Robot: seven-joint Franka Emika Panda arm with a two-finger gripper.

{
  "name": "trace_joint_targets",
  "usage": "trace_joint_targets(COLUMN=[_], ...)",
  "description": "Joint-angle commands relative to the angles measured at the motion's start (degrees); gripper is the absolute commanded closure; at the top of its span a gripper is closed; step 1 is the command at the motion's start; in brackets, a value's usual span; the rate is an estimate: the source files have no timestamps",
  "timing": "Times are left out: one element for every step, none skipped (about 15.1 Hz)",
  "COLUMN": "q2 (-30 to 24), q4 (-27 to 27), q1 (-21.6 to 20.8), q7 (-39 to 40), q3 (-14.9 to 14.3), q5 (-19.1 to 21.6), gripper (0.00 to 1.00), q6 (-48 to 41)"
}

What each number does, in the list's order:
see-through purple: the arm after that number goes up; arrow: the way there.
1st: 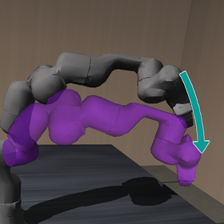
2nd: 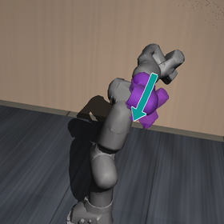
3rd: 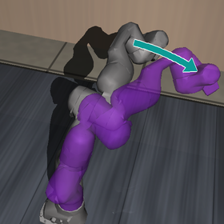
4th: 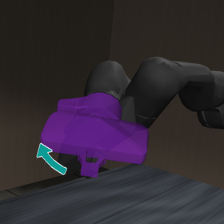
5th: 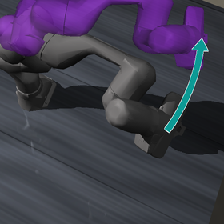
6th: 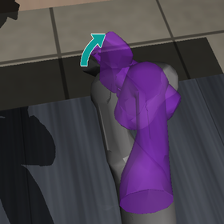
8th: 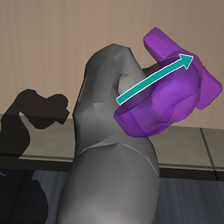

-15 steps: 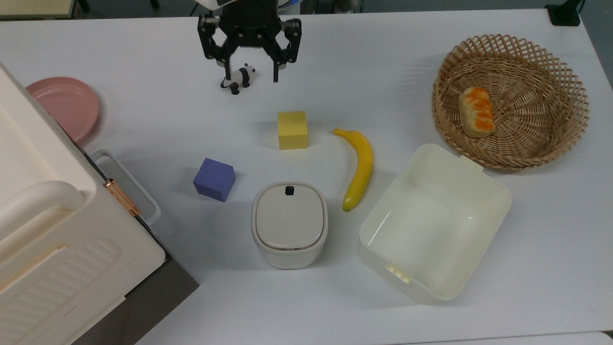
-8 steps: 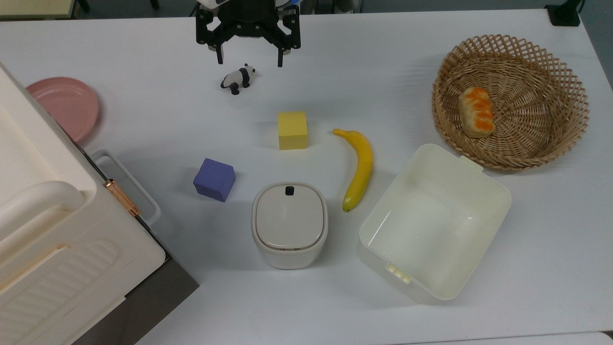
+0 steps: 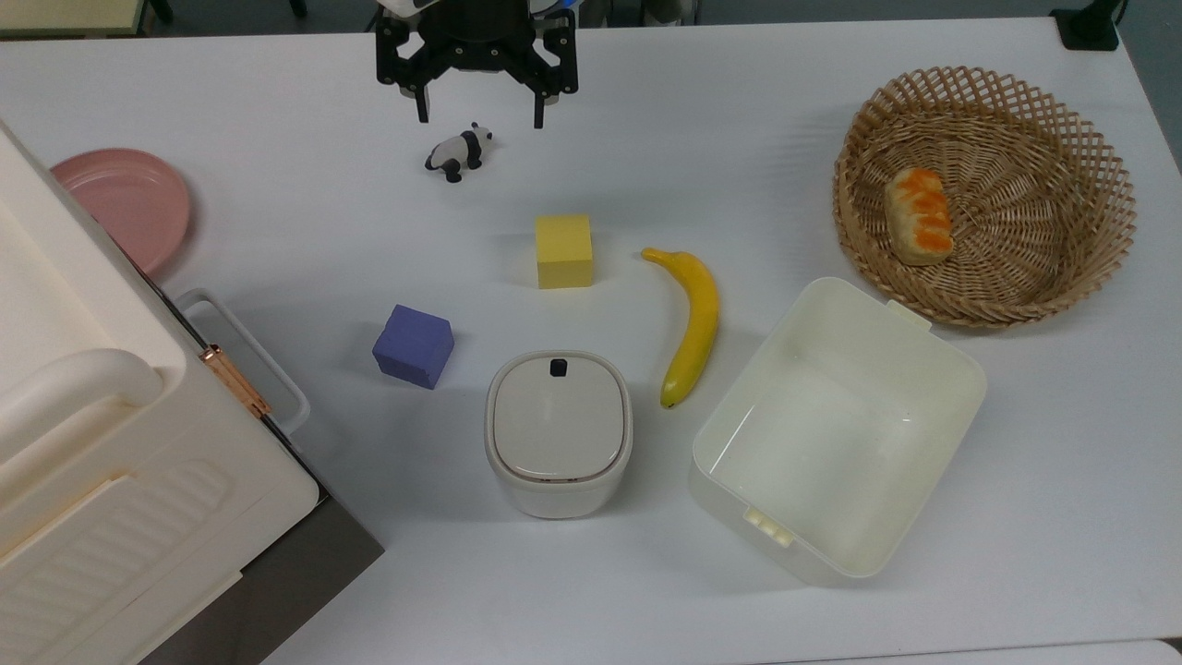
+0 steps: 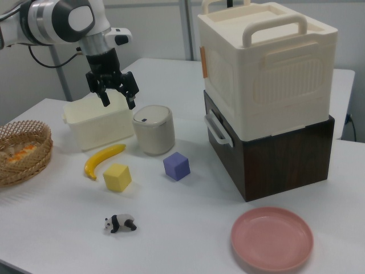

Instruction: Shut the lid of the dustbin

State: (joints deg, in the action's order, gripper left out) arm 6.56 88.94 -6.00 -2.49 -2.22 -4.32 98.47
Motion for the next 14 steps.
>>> trace_joint_targets(q2=[-1.7, -1.6, -1.6, -1.6, -1.6, -1.5, -1.4, -1.3, -1.4, -1.5, -1.5, -1.6, -1.6, -1.5], q4=[1.5, 1.5, 1.5, 1.6, 1.6, 1.5, 1.5, 1.5, 1.4, 1.4, 1.4, 1.4, 1.4, 1.1], q1=[-0.2, -0.2, -0.2, -0.2, -0.2, -0.1, -0.1, 0.0, 0.3, 0.9, 1.3, 1.3, 1.4, 1.5], q7=[0.8, 0.9, 0.9, 0.8, 0.8, 0.8, 0.8, 0.9, 0.9, 0.9, 0.8, 0.7, 0.7, 0.7], q3=[-0.7, -0.7, -0.7, -0.3, -0.2, -0.2, -0.2, -0.3, -0.3, -0.3, -0.2, -0.1, -0.1, -0.1], q5=[1.3, 1.3, 1.3, 1.3, 1.3, 1.3, 1.3, 1.2, 1.2, 1.2, 1.2, 1.2, 1.2, 1.2], gripper=[0.00, 0.00, 0.00, 0.00, 0.00, 0.00, 0.00, 0.00, 0.00, 0.00, 0.00, 0.00, 0.00, 0.00], q6=[-0.7, -0.6, -0.7, -0.9, -0.8, -0.7, -0.6, -0.6, -0.6, -0.6, -0.7, -0.8, -0.8, -0.7])
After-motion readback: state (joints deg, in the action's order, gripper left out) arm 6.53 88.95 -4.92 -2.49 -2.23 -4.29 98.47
